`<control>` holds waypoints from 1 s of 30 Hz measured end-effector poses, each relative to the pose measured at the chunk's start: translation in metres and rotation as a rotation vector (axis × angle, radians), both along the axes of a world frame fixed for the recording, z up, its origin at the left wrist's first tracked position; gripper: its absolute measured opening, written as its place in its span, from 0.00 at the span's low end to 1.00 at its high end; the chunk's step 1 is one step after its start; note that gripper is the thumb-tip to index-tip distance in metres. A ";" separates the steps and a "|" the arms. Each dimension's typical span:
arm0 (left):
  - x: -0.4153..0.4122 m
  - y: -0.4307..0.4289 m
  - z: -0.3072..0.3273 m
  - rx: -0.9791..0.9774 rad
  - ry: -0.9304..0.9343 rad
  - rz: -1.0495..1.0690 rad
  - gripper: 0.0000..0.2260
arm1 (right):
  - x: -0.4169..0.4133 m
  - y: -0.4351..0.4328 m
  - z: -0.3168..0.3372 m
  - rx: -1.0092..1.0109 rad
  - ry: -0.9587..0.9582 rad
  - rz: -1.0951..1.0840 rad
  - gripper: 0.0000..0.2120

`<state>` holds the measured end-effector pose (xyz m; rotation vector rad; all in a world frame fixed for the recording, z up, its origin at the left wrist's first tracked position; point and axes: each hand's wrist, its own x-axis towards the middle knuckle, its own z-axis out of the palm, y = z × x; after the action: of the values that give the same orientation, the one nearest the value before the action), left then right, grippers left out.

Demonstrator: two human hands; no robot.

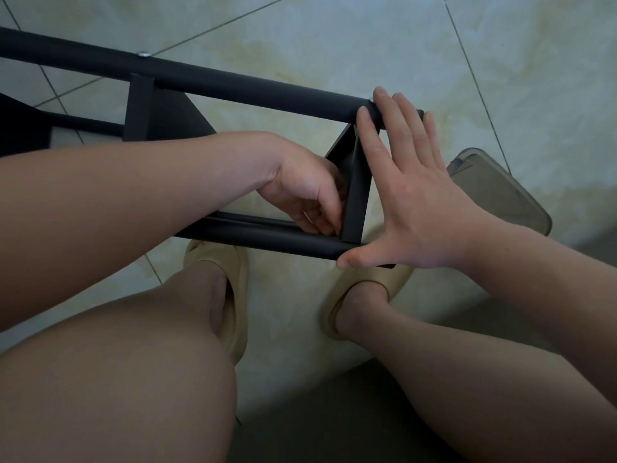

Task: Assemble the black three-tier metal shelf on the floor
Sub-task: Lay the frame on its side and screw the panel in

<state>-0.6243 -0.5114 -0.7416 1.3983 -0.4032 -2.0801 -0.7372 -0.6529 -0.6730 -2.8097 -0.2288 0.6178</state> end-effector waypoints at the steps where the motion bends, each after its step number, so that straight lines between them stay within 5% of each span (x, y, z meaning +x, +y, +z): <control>1: 0.000 0.001 0.000 -0.002 0.005 0.008 0.09 | 0.000 0.000 0.000 0.000 0.002 0.000 0.72; 30: 0.004 0.005 0.005 0.035 -0.065 -0.061 0.11 | 0.000 0.000 -0.001 0.012 -0.004 0.002 0.72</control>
<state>-0.6200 -0.5068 -0.7362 1.4952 -0.4429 -2.1039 -0.7373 -0.6527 -0.6739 -2.7998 -0.2351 0.6089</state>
